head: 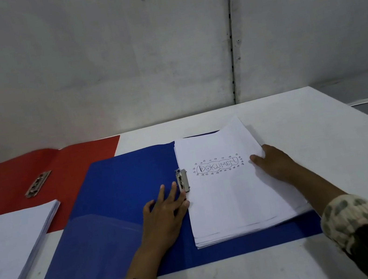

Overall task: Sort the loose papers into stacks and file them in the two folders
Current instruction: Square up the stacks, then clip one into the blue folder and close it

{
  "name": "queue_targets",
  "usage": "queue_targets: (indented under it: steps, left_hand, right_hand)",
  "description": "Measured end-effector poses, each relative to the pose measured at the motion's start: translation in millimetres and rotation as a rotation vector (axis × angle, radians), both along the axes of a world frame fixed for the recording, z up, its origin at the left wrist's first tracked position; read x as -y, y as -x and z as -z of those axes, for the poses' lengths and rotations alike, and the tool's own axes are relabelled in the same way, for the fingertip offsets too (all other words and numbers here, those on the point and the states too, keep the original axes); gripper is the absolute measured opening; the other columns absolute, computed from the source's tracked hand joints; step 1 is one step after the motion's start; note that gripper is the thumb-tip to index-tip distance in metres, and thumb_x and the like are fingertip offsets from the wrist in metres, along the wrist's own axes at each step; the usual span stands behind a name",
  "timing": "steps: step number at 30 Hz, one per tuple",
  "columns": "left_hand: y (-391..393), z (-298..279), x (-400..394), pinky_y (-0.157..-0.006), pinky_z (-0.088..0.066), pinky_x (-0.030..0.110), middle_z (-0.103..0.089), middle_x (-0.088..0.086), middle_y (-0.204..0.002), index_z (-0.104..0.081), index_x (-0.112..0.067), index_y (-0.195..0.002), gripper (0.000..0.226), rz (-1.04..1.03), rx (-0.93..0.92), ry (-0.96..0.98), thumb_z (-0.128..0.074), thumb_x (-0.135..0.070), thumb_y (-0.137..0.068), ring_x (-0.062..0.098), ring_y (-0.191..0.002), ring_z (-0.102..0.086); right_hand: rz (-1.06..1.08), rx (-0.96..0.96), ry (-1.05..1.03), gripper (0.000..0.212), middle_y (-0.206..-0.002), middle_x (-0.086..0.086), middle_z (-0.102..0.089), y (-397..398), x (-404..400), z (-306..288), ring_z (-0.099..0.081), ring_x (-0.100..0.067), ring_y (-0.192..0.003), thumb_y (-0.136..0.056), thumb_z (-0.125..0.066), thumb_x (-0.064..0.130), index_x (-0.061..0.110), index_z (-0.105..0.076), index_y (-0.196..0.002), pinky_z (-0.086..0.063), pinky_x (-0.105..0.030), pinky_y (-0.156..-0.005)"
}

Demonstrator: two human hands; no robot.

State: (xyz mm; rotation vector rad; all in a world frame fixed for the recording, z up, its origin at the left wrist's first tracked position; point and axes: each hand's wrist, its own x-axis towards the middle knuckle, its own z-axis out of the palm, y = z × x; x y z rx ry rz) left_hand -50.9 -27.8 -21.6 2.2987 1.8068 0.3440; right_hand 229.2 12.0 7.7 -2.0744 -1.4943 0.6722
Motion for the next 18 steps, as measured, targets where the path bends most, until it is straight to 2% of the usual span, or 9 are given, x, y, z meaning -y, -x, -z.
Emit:
queue_targets:
  steps: [3, 7, 10, 12, 14, 16, 18]
  left_hand:
    - [-3, 0, 4, -0.112, -0.011, 0.035, -0.011, -0.016, -0.155, -0.025, -0.036, -0.143, 0.116, -0.010, -0.070, -0.037, 0.030, -0.078, -0.050, 0.009, -0.145, -0.001]
    - [-5, 5, 8, -0.110, -0.021, 0.042, -0.027, -0.008, -0.152, -0.034, -0.031, -0.141, 0.089, -0.024, -0.087, -0.117, 0.013, -0.056, -0.070, 0.017, -0.144, -0.019]
    - [-4, 7, 9, -0.110, -0.022, 0.042, -0.033, -0.005, -0.150, -0.036, -0.028, -0.140, 0.087, -0.046, -0.059, -0.123, 0.009, -0.055, -0.071, 0.018, -0.142, -0.025]
    - [-4, 6, 9, -0.112, -0.020, 0.041, -0.032, -0.004, -0.150, -0.034, -0.027, -0.141, 0.090, -0.036, -0.054, -0.107, 0.010, -0.055, -0.068, 0.018, -0.142, -0.024]
    - [-4, 4, 10, -0.114, -0.018, 0.038, -0.030, -0.002, -0.152, -0.033, -0.025, -0.142, 0.087, -0.055, -0.015, -0.084, 0.006, -0.057, -0.072, 0.016, -0.143, -0.024]
    - [-3, 1, 10, -0.115, -0.015, 0.036, -0.028, -0.001, -0.153, -0.030, -0.022, -0.144, 0.067, -0.112, 0.047, -0.057, -0.014, -0.055, -0.088, 0.014, -0.143, -0.021]
    - [1, -1, 13, -0.116, -0.011, 0.037, -0.021, 0.000, -0.155, -0.024, -0.020, -0.145, 0.051, -0.139, 0.040, -0.014, -0.027, -0.041, -0.099, 0.014, -0.145, -0.014]
  right_hand:
    - [0.001, -0.009, -0.006, 0.037, -0.119, -0.018, -0.057, -1, 0, 1, -0.053, -0.031, -0.108, -0.094, -0.048, 0.032, 0.000, -0.050, -0.113, -0.031, -0.026, -0.076]
    - [-0.008, 0.020, 0.010, 0.047, -0.127, -0.017, -0.054, 1, 6, -2, -0.052, -0.032, -0.114, -0.092, -0.052, 0.036, 0.001, -0.044, -0.123, -0.038, -0.030, -0.084]
    - [0.000, 0.277, 0.057, 0.063, -0.133, -0.016, -0.045, 14, 16, -6, -0.049, -0.033, -0.119, -0.090, -0.051, 0.046, 0.002, -0.033, -0.132, -0.040, -0.035, -0.090]
    - [0.005, 0.508, 0.020, 0.062, -0.138, -0.014, -0.037, 23, 25, -4, -0.041, -0.031, -0.124, -0.092, -0.045, 0.047, 0.004, -0.032, -0.134, -0.036, -0.037, -0.096]
    - [-0.041, 0.674, -0.046, 0.053, -0.148, -0.011, -0.025, 32, 34, -1, -0.025, -0.030, -0.136, -0.095, -0.038, 0.040, 0.008, -0.032, -0.136, -0.024, -0.041, -0.107]
    - [-0.163, 0.698, -0.094, 0.044, -0.152, -0.009, -0.020, 44, 43, 4, -0.012, -0.027, -0.143, -0.098, -0.033, 0.031, 0.010, -0.034, -0.136, -0.013, -0.044, -0.113]
    - [-0.311, 0.625, -0.091, 0.041, -0.152, -0.007, -0.021, 63, 53, 8, -0.009, -0.024, -0.144, -0.099, -0.028, 0.028, 0.011, -0.038, -0.135, -0.010, -0.044, -0.115]
